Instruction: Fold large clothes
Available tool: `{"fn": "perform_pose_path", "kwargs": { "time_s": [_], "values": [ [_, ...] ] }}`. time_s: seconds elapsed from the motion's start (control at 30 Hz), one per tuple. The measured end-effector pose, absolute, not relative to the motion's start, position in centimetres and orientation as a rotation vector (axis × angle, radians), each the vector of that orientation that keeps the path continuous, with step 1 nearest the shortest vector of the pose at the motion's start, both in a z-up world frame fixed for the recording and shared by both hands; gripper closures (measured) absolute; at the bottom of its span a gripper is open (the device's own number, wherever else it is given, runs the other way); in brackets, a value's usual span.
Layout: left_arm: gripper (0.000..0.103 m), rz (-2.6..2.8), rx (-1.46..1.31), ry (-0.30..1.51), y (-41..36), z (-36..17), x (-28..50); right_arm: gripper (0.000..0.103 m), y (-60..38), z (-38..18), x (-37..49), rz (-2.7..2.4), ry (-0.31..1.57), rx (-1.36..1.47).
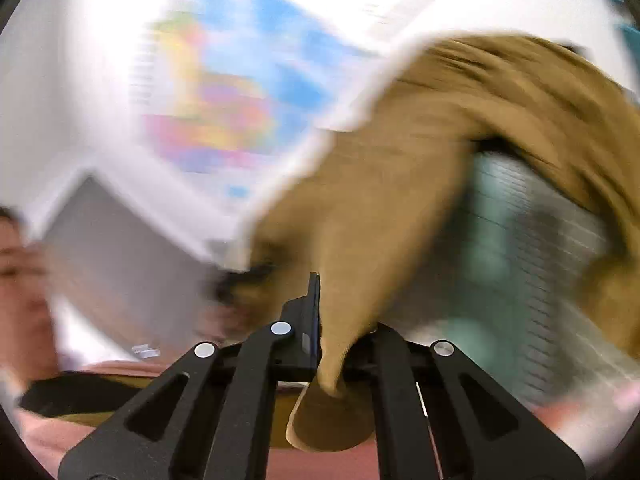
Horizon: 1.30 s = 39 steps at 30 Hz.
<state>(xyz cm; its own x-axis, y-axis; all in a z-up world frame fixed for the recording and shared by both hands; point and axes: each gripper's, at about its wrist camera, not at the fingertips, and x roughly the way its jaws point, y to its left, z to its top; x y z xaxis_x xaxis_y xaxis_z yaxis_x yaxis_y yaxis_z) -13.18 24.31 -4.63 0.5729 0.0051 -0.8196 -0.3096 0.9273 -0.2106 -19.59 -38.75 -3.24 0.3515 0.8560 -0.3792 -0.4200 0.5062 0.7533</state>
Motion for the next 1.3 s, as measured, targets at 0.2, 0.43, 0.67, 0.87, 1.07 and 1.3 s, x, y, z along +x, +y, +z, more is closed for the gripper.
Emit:
{"fn": "perform_pose_path", "kwargs": {
  "time_s": [0.2, 0.43, 0.67, 0.87, 1.07, 1.3],
  "values": [
    [0.067, 0.227, -0.231, 0.985, 22.8, -4.4, -12.7, 0.083, -40.5, -9.4, -17.9, 0.68, 1.063, 0.62],
    [0.019, 0.023, -0.198, 0.928, 20.0, -2.9, -17.5, 0.011, -37.4, -4.2, -18.4, 0.567, 0.9, 0.278],
    [0.009, -0.105, -0.25, 1.042, 17.1, -5.0, -21.7, 0.011, -35.6, -6.4, -17.0, 0.615, 0.947, 0.294],
    [0.007, -0.14, -0.317, 1.014, 16.9, -5.3, -23.8, 0.011, -34.2, -6.8, -16.7, 0.674, 0.943, 0.336],
    [0.007, -0.306, -0.463, 1.051, 16.0, -4.9, -24.7, 0.011, -35.3, -6.8, -17.6, 0.691, 0.929, 0.361],
    [0.007, -0.302, -0.408, 1.068, 13.4, -5.5, -25.2, 0.011, -35.9, -7.4, -17.6, 0.702, 0.924, 0.39]
  ]
}}
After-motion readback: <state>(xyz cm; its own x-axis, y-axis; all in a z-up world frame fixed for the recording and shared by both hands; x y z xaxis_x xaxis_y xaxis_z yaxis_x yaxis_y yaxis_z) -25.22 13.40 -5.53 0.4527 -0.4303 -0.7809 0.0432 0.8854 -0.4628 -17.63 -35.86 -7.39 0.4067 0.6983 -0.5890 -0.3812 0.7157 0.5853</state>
